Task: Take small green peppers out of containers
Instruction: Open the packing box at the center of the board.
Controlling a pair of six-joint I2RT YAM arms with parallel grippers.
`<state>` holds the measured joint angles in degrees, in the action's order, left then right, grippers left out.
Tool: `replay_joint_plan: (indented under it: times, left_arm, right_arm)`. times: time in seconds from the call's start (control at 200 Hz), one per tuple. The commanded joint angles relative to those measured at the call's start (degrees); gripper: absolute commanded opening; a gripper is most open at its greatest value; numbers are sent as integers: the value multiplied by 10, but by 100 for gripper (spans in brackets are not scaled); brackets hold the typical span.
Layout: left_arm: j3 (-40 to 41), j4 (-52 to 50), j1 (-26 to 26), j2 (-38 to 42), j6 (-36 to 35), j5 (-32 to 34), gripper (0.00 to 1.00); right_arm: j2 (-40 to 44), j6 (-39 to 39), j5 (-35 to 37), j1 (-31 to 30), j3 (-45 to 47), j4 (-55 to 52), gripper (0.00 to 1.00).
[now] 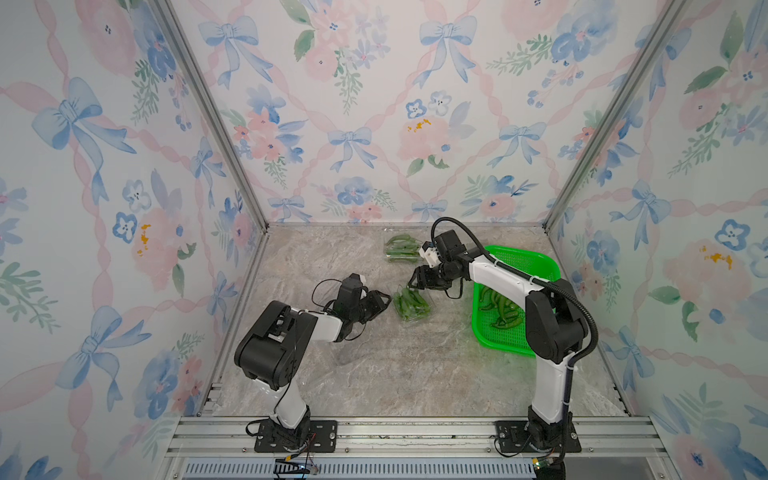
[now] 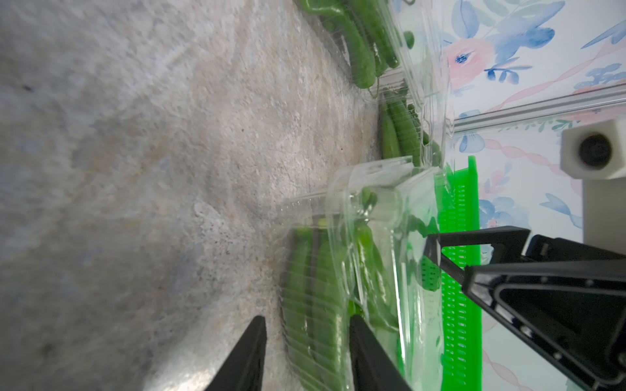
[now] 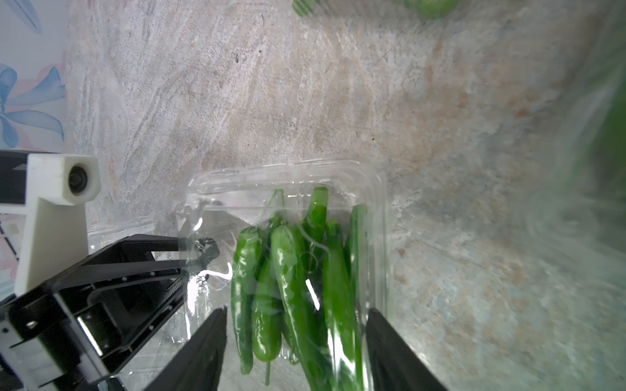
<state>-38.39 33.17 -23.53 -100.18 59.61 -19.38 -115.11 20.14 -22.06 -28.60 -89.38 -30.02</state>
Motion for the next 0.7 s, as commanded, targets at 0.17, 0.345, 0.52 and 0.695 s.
replay_joint_plan:
  times: [0.17, 0.345, 0.52, 0.695]
  left_arm:
    - [-40, 11, -3, -30, -17, -5, 39]
    - [-47, 11, -5, -37, -18, -8, 29]
    - [-33, 8, -5, -20, -19, 1, 17]
    - [-28, -1, -3, -5, -23, 8, 12]
  right_arm:
    - [-18, -1, -59, -15, -2, 6, 64]
    - [-17, -2, -64, -13, -4, 4, 64]
    - [11, -5, -41, 1, 8, 2, 65]
    - [62, -4, 2, 26, 35, 3, 67]
